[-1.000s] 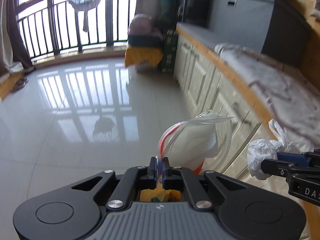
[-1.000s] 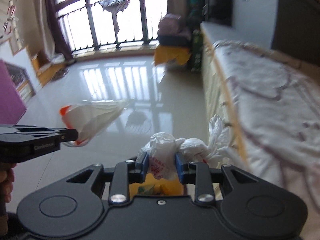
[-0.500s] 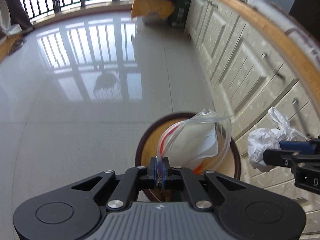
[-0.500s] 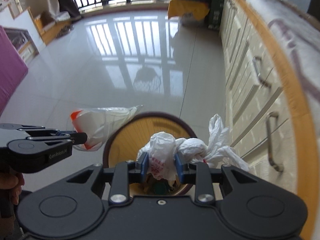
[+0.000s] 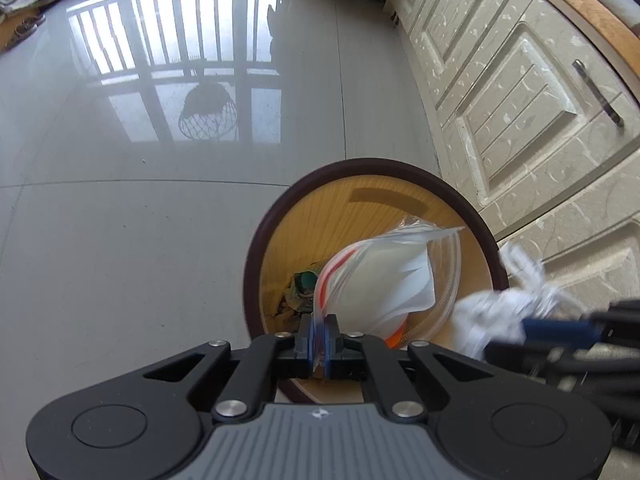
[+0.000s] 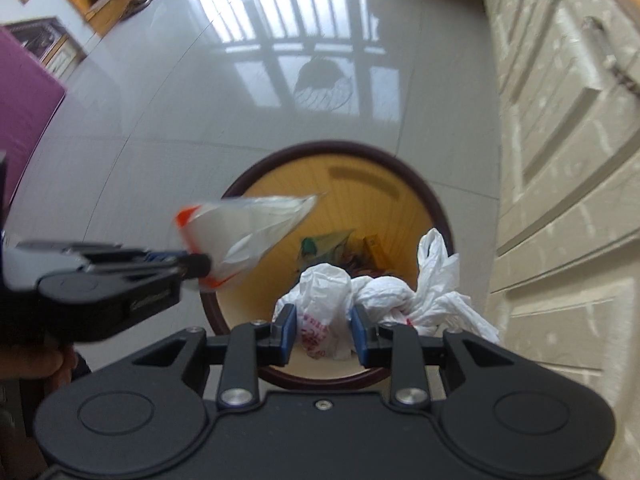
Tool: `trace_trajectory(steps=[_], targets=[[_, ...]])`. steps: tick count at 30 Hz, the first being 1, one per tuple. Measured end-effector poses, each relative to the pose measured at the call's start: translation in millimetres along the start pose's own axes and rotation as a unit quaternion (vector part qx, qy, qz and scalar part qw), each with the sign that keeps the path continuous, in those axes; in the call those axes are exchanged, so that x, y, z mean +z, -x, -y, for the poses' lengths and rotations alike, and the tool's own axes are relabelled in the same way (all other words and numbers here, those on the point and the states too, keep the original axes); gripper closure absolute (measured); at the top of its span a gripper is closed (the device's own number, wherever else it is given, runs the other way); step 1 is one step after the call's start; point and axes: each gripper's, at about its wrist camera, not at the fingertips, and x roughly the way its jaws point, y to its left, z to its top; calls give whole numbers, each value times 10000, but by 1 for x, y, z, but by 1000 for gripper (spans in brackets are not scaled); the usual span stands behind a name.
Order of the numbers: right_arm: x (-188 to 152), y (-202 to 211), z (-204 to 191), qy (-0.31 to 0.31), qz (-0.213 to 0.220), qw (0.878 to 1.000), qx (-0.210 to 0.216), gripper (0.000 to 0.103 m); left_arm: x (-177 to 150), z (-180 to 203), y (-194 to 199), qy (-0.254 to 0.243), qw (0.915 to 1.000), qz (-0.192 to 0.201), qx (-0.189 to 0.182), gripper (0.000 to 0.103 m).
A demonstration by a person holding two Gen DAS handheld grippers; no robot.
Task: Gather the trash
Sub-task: 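Open the left tool to drop the clear bag while the right tool releases the tissue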
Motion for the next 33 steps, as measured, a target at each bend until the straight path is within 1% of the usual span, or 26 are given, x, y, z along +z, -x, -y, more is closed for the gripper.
trace_trajectory(steps=[4,9,10,11,14,19,21,22,25,28,30,31,32,33], targets=[[-3,-16,-3,167,-208,9996,77,72,5,4,-11,25,9999,-103,-67,98],[-3,-34,-2,272,-379,9987,186,71,4,8,-28,36,9995,-285,-101,97],[-3,-37,-1,294,-406,9986,192,71,4,8,-31,62,9994,-314,-102,97],[-3,-40,-1,318,-433,9984,196,71,3,5,-32,78,9993,-344,-95,93],[-4,-48,0,410,-514,9976,224,70,2,4,-37,85,9991,-417,-76,86],[-6,-57,1,500,-623,9965,259,68,3,3,-40,60,9989,-459,-21,86],[-5,-56,2,494,-591,9965,320,64,4,3,-39,55,9990,-452,-15,84],[-5,-57,2,487,-567,9966,353,59,5,3,-38,54,9990,-440,-16,80],[-7,-56,0,499,-555,9965,382,55,5,2,-34,-8,9992,-395,16,78],[-8,-59,-1,490,-624,9960,403,45,6,3,-31,-99,9992,-372,86,72],[-8,-59,-1,506,-642,9959,383,37,6,2,-28,-169,9991,-369,131,69],[-9,-58,-1,499,-636,9961,368,29,6,2,-27,-193,9990,-370,149,67],[-9,-58,-1,476,-630,9962,371,24,6,1,-27,-210,9990,-370,166,64],[-8,-57,0,447,-627,9962,396,21,5,1,-26,-218,9989,-376,192,62]])
